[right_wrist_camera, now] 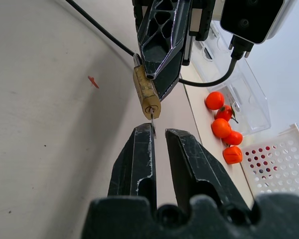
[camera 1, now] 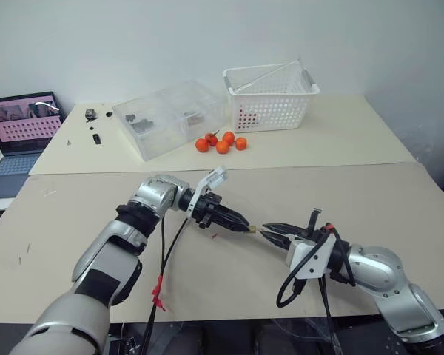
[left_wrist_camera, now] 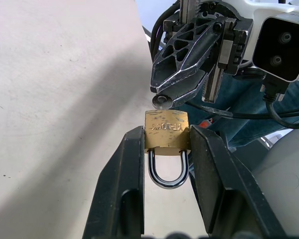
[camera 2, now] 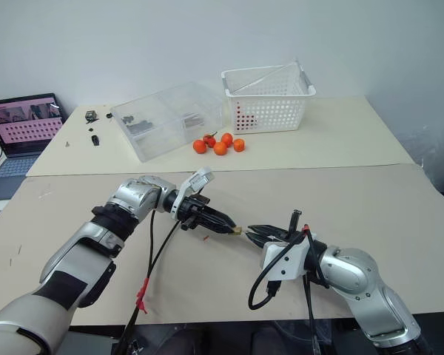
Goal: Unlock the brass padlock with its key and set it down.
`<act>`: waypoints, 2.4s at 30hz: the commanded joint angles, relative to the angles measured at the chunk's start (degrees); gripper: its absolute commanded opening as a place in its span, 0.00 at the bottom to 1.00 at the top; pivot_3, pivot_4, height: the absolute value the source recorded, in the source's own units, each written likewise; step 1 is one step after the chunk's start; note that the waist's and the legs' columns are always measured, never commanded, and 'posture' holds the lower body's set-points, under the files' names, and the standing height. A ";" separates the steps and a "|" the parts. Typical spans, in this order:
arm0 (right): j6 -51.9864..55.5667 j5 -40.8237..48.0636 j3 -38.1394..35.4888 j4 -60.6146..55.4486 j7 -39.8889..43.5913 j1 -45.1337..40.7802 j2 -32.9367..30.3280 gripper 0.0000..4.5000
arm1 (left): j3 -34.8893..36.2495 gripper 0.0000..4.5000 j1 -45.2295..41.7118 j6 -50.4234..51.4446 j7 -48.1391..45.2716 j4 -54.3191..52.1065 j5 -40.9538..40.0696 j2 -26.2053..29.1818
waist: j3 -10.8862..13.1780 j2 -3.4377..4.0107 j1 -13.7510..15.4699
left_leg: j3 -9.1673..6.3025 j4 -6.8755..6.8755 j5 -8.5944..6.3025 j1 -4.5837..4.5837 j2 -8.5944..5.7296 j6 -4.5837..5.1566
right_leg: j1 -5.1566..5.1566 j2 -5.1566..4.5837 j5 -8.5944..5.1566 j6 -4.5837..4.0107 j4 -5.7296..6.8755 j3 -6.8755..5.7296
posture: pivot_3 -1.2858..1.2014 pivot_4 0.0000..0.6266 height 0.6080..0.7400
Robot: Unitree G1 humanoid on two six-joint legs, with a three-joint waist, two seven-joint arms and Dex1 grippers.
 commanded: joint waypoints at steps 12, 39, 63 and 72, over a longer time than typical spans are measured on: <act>0.32 1.85 -1.34 -2.78 1.05 -0.51 0.37 0.02 | 0.79 0.19 -1.81 -0.64 -0.62 -0.57 0.11 -0.04 | -0.01 0.02 0.00 | 0.00 0.14 -0.10 -0.01 0.00 0.17 | 0.02 0.03 0.00 0.00 0.00 0.03 | 0.52 0.24 1.00; 31.87 24.19 -2.84 -7.51 10.78 -9.88 0.93 0.02 | 1.19 0.19 -0.58 -3.82 -0.62 -1.69 4.15 -0.57 | -0.01 0.02 0.14 | -0.04 0.20 -0.25 -0.03 0.10 0.42 | 0.03 0.00 0.01 -0.01 -0.02 0.08 | 0.52 0.24 1.00; 15.17 10.27 2.03 -6.24 7.97 -11.01 -6.12 0.02 | 2.22 0.19 -0.54 -3.46 -0.62 -1.58 4.66 -1.30 | -0.02 0.04 0.16 | -0.02 0.23 -0.29 -0.03 0.00 0.48 | -0.01 0.01 -0.02 0.03 -0.02 0.15 | 0.52 0.24 1.00; 7.55 10.16 -0.48 -3.56 8.74 -7.76 -6.86 0.02 | 1.95 0.19 -0.48 -3.58 -0.62 -1.43 4.49 -0.96 | -0.02 0.03 0.12 | -0.02 0.23 -0.29 -0.04 -0.01 0.48 | -0.01 -0.02 -0.01 0.02 -0.03 0.19 | 0.52 0.24 1.00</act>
